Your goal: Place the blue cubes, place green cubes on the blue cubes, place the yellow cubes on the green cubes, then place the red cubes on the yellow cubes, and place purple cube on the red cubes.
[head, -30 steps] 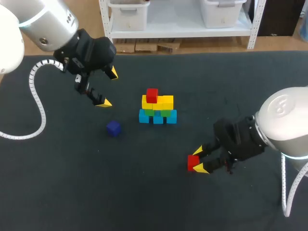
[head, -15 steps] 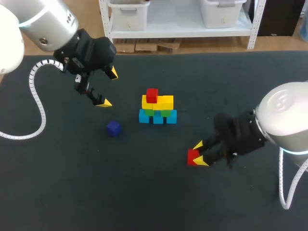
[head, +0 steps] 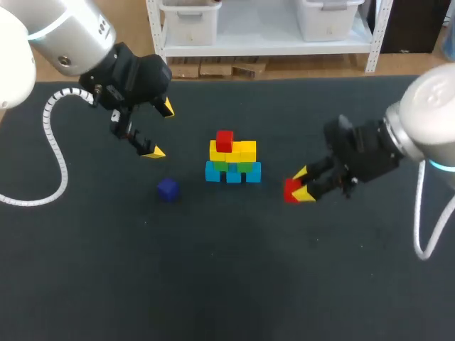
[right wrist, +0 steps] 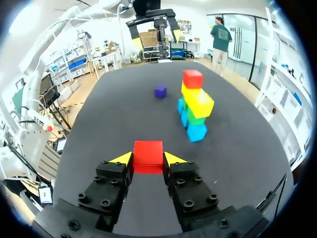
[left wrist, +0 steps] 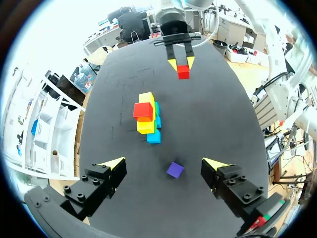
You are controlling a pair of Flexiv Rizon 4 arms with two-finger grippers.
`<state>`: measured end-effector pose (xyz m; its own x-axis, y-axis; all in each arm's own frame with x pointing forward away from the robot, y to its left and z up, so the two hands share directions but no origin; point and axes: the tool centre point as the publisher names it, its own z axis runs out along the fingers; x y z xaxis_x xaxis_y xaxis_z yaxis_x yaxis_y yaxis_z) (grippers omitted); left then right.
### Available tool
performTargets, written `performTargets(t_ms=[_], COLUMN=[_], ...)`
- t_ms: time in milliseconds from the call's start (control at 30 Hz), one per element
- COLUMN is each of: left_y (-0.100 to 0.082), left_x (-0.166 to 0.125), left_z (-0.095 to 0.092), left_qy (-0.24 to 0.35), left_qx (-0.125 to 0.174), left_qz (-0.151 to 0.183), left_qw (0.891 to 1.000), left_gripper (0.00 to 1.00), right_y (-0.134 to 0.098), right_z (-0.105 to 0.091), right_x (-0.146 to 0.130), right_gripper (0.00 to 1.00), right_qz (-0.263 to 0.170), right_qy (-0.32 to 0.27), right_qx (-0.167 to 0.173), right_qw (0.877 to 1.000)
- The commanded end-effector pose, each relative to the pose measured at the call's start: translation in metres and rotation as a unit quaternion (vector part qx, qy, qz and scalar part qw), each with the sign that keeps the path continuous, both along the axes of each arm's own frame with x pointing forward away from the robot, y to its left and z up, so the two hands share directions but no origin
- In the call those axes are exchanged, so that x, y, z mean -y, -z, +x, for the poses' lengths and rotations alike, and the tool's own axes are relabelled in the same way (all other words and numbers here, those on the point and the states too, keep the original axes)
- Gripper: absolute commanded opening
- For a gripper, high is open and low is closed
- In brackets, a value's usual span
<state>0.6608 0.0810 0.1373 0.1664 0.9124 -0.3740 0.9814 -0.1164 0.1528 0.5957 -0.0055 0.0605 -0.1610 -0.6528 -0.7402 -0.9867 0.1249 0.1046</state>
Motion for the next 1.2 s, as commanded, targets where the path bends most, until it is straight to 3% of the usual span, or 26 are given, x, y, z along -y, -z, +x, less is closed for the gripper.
performTargets(t_ms=[33, 433, 700, 1200], left_y=[0.001, 0.001, 0.001, 0.001], left_x=[-0.002, -0.002, -0.002, -0.002], left_z=[0.000, 0.000, 0.000, 0.000], left_qy=[0.002, 0.002, 0.002, 0.002], left_qx=[0.001, 0.001, 0.001, 0.001], left_qz=[-0.002, -0.002, -0.002, -0.002], left_qw=[1.000, 1.000, 1.000, 1.000], left_gripper=[1.00, 1.00, 1.00, 1.00], right_y=[-0.005, -0.029, -0.031, -0.030], right_z=[0.019, 0.065, 0.088, 0.101], right_x=[-0.009, -0.037, -0.053, -0.074], right_gripper=[0.00, 0.00, 0.00, 0.00], right_qz=[0.006, 0.021, 0.006, 0.011], right_qy=[-0.014, -0.053, -0.062, -0.064], right_qx=[-0.001, 0.036, 0.049, 0.052], right_qw=[1.000, 0.998, 0.997, 0.997])
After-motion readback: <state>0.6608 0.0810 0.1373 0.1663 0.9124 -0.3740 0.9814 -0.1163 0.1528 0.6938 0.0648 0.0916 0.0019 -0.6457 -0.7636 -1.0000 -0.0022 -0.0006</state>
